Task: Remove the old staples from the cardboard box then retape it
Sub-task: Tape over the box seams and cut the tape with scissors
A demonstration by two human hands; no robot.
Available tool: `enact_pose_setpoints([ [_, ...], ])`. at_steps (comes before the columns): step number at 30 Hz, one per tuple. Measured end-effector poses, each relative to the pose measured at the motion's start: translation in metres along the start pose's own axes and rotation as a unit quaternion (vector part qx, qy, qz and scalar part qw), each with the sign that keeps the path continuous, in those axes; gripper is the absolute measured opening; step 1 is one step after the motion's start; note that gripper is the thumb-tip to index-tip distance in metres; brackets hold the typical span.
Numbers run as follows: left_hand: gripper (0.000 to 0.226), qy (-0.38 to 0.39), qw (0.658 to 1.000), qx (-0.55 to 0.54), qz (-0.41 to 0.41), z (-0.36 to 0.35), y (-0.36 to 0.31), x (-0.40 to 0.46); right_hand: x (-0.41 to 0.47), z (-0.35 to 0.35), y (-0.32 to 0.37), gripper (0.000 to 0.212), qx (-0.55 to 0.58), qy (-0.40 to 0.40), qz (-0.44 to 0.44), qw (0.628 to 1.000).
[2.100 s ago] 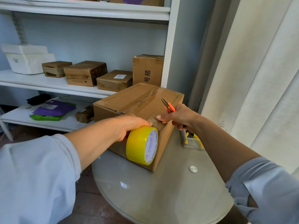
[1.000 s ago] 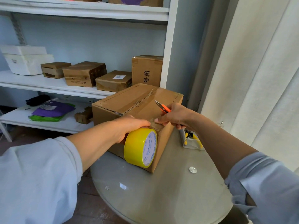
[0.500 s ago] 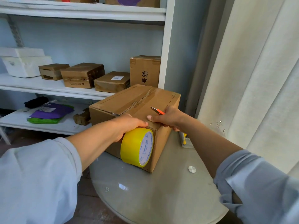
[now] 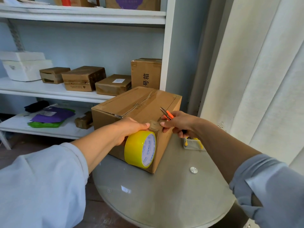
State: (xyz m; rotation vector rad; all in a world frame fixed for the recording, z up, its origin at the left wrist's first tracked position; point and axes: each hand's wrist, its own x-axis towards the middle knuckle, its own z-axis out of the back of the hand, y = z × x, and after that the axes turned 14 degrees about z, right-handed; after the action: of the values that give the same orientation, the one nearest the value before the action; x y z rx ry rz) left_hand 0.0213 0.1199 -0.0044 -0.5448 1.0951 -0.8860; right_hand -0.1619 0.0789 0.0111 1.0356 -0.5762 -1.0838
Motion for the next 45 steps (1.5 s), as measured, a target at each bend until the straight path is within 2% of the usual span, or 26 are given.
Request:
enact_pose_setpoints([
  [3,0.041,0.032,0.999,-0.013,0.017,0.003,0.000,-0.005,-0.004,-0.001,0.006,0.026,-0.064,-0.002,0.021,0.998],
  [6,0.040,0.050,0.998,-0.012,0.024,0.003,-0.001,-0.007,-0.011,0.004,0.009,0.043,-0.061,-0.001,0.026,0.998],
  [8,0.038,0.041,0.999,-0.014,0.022,0.002,-0.002,-0.006,-0.019,0.012,0.009,0.050,0.006,0.034,0.002,0.999],
  [11,0.039,0.037,0.999,-0.016,0.024,0.001,0.000,-0.005,-0.031,0.019,0.005,0.048,0.080,0.106,-0.038,0.990],
  [16,0.035,0.076,0.996,-0.027,0.028,-0.001,0.002,-0.014,-0.042,0.016,-0.003,0.046,0.069,0.206,-0.085,0.972],
  [18,0.035,0.080,0.996,-0.023,0.024,-0.002,0.004,-0.017,-0.043,0.013,-0.003,0.045,0.058,0.223,-0.098,0.968],
  [27,0.012,0.057,0.998,-0.028,0.000,-0.005,0.006,-0.017,-0.040,0.008,-0.001,0.041,0.039,0.206,-0.124,0.970],
  [34,0.017,0.060,0.997,-0.039,0.001,-0.003,0.007,-0.013,-0.034,-0.001,0.009,0.039,0.066,0.171,-0.114,0.976],
  [40,0.010,0.060,0.997,-0.052,-0.004,-0.004,0.007,-0.015,-0.028,-0.011,0.012,0.036,0.070,0.137,-0.117,0.981],
  [45,0.010,0.032,0.997,-0.058,-0.039,-0.005,0.010,-0.009,-0.024,-0.015,0.012,0.035,0.050,0.120,-0.108,0.986],
])
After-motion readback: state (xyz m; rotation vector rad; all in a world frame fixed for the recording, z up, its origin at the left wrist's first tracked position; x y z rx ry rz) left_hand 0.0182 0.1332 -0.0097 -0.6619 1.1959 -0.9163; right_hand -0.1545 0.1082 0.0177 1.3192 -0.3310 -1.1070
